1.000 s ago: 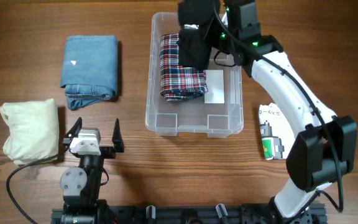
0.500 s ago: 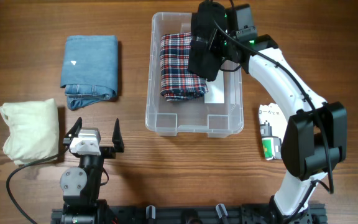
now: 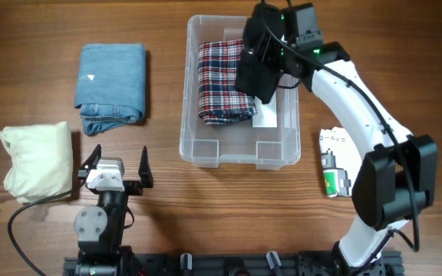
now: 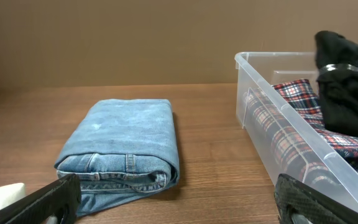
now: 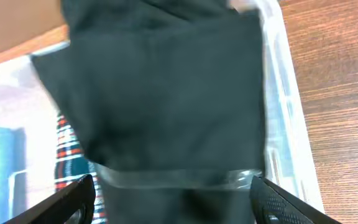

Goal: Pack container
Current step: 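Lower the black garment into the container's right side, adjusting placement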

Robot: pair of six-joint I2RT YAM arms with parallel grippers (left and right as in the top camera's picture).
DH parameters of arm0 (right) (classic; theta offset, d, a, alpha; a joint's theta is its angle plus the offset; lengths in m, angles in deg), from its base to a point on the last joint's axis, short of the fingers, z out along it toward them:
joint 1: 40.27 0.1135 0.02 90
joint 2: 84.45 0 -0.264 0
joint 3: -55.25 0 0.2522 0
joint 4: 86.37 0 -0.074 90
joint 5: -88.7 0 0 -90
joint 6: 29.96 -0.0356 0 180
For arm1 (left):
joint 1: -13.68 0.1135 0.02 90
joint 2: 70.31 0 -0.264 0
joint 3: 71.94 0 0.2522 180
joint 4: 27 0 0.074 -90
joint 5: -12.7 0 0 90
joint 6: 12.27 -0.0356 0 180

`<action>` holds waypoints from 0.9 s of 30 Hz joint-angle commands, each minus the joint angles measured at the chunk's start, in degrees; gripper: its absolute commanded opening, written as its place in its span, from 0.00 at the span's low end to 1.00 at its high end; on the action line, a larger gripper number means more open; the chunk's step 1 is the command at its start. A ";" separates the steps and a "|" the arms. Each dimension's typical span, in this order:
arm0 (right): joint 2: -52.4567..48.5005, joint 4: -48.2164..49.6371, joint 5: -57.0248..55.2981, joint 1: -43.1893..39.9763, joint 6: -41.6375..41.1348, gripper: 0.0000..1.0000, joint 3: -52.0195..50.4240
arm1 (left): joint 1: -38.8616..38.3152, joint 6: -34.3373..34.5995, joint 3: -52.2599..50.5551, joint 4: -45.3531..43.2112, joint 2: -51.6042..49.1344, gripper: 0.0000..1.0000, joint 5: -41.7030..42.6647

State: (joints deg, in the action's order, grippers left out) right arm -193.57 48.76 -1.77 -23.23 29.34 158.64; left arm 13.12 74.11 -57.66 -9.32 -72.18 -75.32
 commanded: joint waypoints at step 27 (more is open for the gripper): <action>-7.74 11.28 2.03 6.54 7.41 0.37 1.01 | 0.46 -0.63 -0.20 0.44 0.17 1.00 -0.13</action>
State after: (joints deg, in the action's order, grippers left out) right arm -198.51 60.25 -1.02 -17.09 35.09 158.72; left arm 13.12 74.11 -57.66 -9.32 -72.18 -75.32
